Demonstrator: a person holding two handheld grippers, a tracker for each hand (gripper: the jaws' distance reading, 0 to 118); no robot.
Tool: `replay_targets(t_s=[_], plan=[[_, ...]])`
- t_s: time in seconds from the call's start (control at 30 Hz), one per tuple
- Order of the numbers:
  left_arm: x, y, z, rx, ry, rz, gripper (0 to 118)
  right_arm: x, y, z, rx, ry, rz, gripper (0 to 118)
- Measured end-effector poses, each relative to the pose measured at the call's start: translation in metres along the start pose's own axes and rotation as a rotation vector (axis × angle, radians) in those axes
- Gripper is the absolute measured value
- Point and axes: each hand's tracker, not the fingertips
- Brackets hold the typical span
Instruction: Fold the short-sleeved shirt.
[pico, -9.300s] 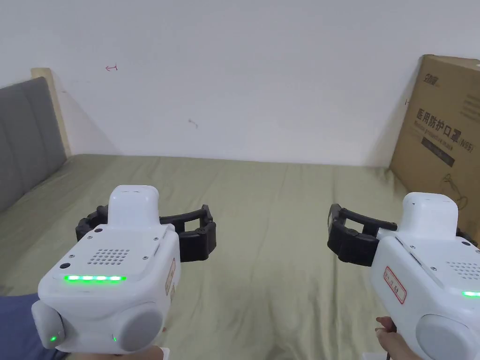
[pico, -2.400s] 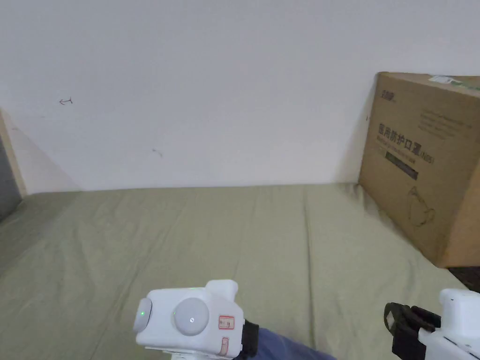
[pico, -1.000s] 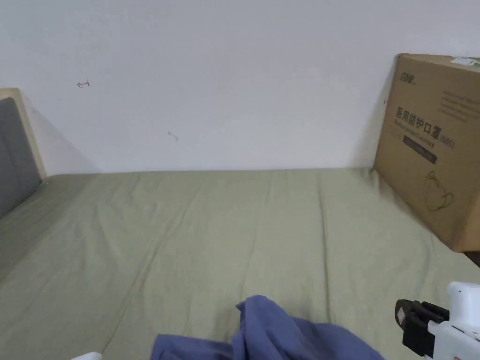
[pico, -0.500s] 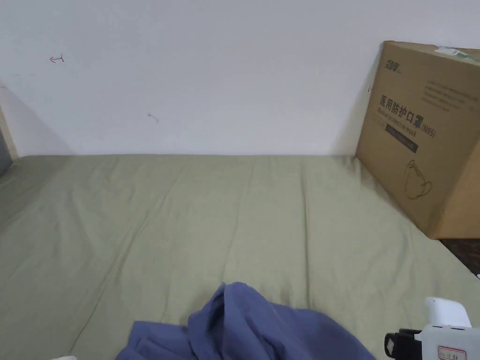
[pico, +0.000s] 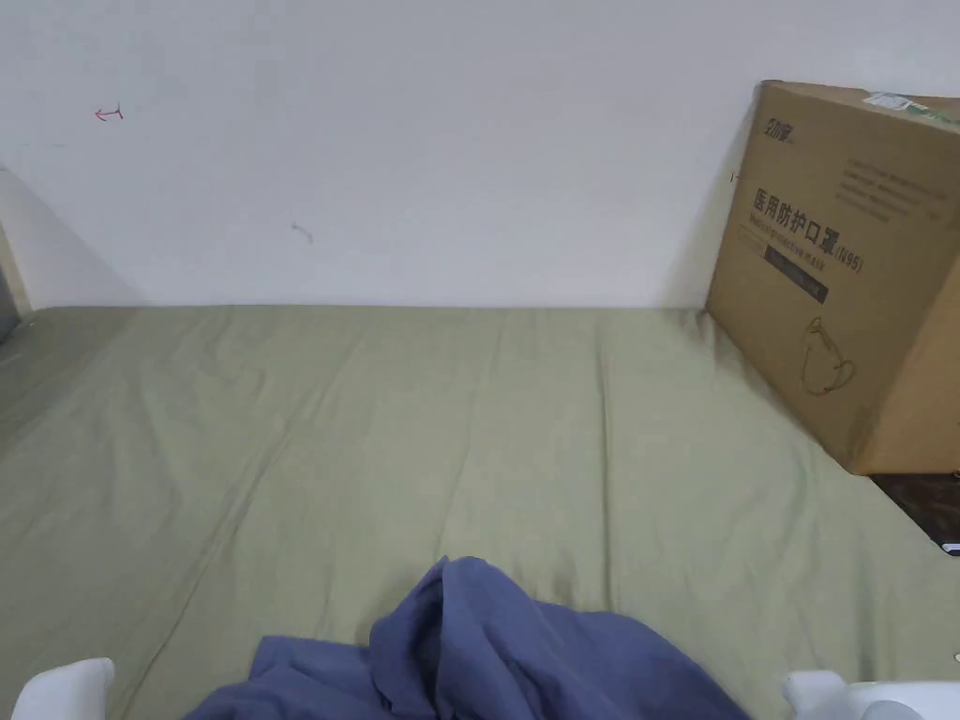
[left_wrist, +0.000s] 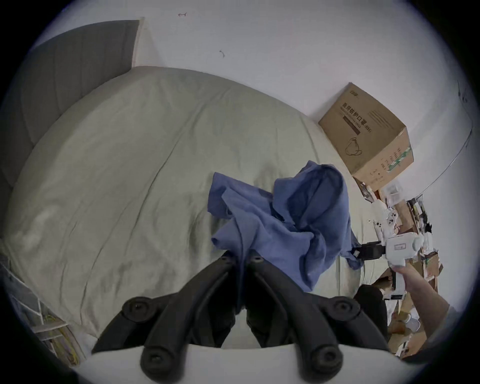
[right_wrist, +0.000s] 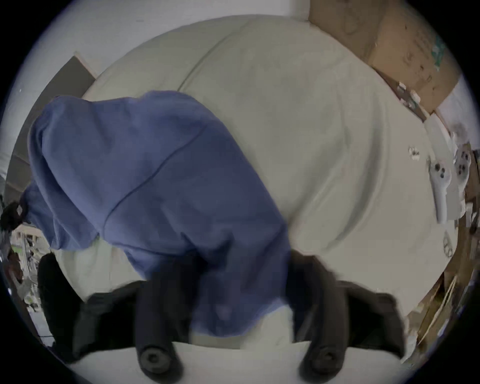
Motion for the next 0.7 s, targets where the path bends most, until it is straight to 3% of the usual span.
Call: replay_targets(t_s=[0.07,0.13,0.2,0.37,0.57,0.7], plan=[[0.002,0.0,0.002,0.007,-0.002,0.002,5,0.002,-0.002,0.01,0.04,-0.002,0.024,3],[0.001,0.0,0.006,0.041,-0.011,0.014,5,0.008,-0.005,0.019,0.095,0.102,-0.007,3],[0.003,-0.001,0.014,0.104,-0.027,0.014,5,0.009,-0.008,0.038,0.164,0.12,-0.029,3],[0.007,0.018,0.041,0.209,-0.071,0.032,5,0.02,-0.009,0.108,0.408,0.304,-0.212,3],[0.005,0.076,0.088,0.34,-0.028,-0.053,5,0.03,0.021,0.19,0.578,0.336,-0.198,3],[0.005,0.119,0.125,0.417,-0.048,-0.029,5,0.042,0.049,0.229,0.632,0.364,-0.209,3]])
